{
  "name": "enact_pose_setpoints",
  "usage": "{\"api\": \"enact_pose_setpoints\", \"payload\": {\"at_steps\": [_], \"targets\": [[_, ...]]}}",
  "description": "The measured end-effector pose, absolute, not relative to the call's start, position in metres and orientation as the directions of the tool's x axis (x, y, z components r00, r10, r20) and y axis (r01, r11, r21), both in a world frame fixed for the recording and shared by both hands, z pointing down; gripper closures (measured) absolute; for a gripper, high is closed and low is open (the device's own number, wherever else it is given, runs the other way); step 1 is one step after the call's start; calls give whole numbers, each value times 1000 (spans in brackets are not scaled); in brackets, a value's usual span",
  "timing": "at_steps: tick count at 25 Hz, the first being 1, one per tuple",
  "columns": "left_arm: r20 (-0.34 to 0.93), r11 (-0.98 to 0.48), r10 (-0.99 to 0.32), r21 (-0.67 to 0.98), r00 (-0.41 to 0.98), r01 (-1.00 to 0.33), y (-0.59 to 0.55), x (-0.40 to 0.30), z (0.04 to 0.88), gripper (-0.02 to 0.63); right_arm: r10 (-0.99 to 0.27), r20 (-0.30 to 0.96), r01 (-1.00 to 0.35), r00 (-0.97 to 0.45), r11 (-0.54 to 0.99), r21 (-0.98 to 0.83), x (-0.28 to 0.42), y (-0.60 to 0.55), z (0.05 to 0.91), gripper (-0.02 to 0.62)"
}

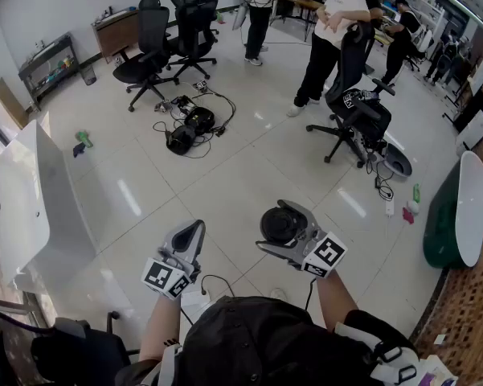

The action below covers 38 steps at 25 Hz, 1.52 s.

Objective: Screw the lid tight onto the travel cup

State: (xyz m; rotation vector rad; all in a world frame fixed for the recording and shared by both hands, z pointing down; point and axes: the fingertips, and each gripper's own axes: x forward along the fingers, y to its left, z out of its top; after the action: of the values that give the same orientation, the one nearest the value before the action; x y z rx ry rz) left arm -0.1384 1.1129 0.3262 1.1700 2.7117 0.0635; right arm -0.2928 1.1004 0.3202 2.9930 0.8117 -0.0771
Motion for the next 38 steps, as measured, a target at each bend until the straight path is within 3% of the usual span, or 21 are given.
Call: {"api": "enact_pose_setpoints", "payload": {"at_steps": [6,15,24,38], "targets": [[-138,653,757,124,-638,747,1097,-63,324,603,462,-85,466,883,-884,41,-220,1090,319,107],[-134,452,891,196,-433,870,1087,21,332,603,256,-82,260,963,-965,37,-142,1104,324,107],[-154,286,954,193,-259,939,1106,26,320,603,39,-46,42,998,-997,63,-119,1157,320,107],[-110,-163,977,161,182,973,1027,37,331,603,-413,-79,-413,908,-911,14,-59,1133,325,107]]}}
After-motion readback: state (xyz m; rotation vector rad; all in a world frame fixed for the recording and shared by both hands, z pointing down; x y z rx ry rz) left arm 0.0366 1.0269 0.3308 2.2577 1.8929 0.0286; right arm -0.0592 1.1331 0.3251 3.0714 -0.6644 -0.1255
